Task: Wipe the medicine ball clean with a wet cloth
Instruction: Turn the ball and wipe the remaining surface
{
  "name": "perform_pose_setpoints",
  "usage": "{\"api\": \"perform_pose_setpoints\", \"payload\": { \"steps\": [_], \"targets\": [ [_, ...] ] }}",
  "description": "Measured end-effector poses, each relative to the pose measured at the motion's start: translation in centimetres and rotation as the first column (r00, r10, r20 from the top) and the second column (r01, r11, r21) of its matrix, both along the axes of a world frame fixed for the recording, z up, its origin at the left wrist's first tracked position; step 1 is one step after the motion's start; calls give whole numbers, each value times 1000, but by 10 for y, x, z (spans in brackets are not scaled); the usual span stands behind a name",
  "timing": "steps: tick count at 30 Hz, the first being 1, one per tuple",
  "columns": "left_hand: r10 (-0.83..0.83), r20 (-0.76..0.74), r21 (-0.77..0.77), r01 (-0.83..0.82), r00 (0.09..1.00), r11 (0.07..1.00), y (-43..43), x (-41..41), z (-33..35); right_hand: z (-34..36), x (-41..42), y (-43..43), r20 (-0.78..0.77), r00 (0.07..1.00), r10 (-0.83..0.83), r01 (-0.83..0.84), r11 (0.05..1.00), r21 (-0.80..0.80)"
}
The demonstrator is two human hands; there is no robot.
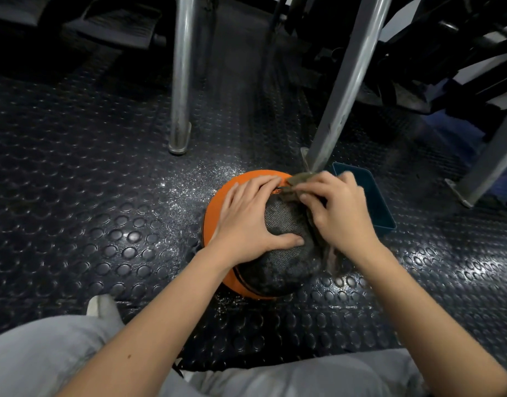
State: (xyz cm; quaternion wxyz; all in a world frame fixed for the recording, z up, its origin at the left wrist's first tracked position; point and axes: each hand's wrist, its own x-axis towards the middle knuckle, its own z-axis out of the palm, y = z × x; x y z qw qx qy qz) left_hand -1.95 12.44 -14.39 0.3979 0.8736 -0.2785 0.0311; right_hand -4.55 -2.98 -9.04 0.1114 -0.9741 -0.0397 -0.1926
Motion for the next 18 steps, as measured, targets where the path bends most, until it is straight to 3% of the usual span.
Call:
{"api": "perform_pose_setpoints", "payload": {
  "steps": [4, 12, 18],
  "targets": [
    [32, -7, -37, -32, 999, 999, 1, 2, -3, 6, 32, 7, -109, 993, -35, 32, 999, -25],
    [65, -37, -37, -66, 997, 997, 1, 6, -3, -25, -52, -4, 78, 995, 57, -67, 989, 133],
    [44, -35, -67, -46, 998, 997, 6, 10, -3, -15, -12, -5, 71, 997, -13, 1, 987, 164]
  ]
}}
